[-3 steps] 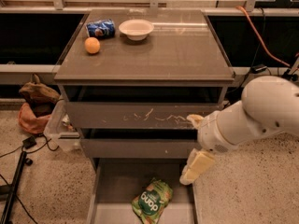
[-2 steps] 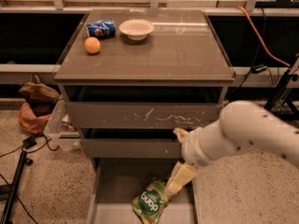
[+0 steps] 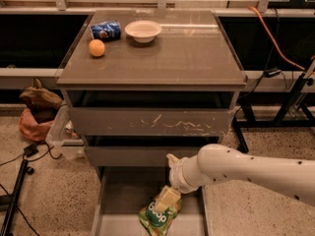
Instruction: Pick green rice chip bag from bottom drawer and place on counter
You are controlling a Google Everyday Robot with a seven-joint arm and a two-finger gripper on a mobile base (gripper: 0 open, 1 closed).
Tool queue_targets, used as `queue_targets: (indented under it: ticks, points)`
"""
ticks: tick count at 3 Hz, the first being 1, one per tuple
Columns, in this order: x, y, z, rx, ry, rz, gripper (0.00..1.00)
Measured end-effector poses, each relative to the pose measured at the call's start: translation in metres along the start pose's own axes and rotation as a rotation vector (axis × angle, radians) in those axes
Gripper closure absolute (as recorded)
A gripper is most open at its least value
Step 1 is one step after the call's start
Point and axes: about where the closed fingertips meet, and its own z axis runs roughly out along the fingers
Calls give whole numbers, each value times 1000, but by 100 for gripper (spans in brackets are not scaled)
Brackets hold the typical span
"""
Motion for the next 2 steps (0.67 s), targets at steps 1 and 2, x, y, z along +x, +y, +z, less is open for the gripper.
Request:
queue_targets:
  ticks: [1,2]
  points:
    - [0,0,0,-1,1,0,0]
    - [6,-1,20,26,-4,-1,0]
